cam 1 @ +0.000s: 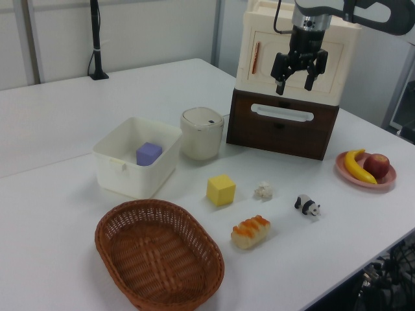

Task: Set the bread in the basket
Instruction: 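Move the open gripper from the cabinet toward the bread roll, then lower the gripper over the bread roll and close on it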

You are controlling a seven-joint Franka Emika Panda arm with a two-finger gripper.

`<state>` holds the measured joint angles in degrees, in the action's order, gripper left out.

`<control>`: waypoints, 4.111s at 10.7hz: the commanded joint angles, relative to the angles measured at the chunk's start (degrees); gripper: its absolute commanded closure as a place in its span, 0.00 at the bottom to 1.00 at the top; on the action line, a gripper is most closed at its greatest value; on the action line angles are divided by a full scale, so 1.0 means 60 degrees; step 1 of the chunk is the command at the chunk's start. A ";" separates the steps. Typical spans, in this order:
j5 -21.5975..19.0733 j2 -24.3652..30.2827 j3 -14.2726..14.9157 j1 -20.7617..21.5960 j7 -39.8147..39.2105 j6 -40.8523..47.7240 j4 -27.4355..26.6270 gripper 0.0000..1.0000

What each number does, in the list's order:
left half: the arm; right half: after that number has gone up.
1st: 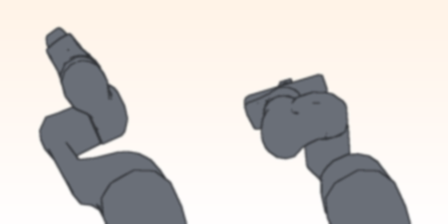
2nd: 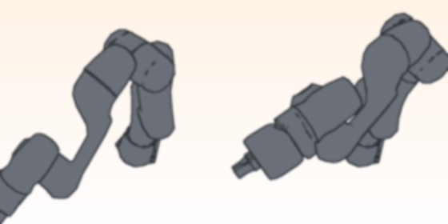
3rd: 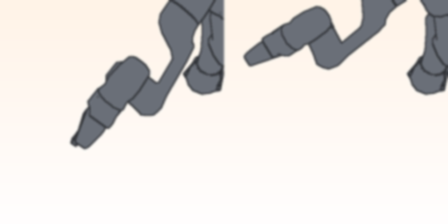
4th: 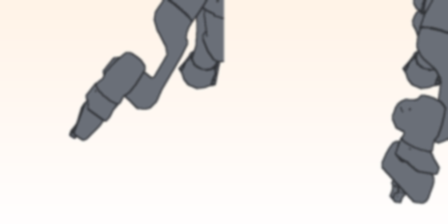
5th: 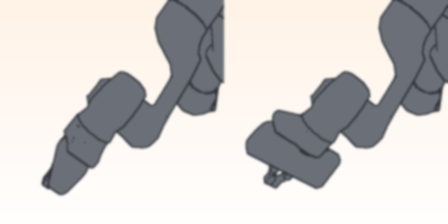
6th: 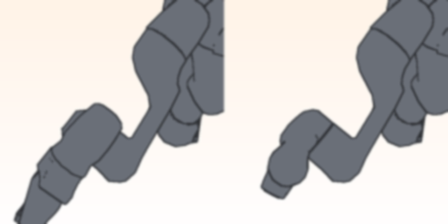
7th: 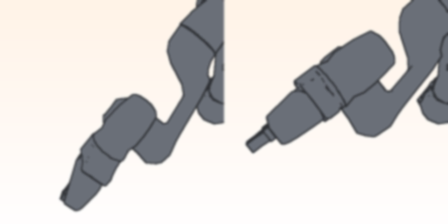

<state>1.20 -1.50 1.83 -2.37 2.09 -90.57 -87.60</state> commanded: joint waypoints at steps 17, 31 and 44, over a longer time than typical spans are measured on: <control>0.0181 0.0864 -0.3234 -0.1186 -0.6971 -0.1408 -0.3574 0.00; 0.1644 0.1086 -0.4715 -0.0835 -1.1570 -0.4460 -0.6890 0.00; 0.2683 -0.0614 -0.3880 0.0630 -1.0383 -0.4810 -0.6846 0.09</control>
<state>14.53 -4.52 -23.47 -0.18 -61.41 -116.44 -127.99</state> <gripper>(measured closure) 0.000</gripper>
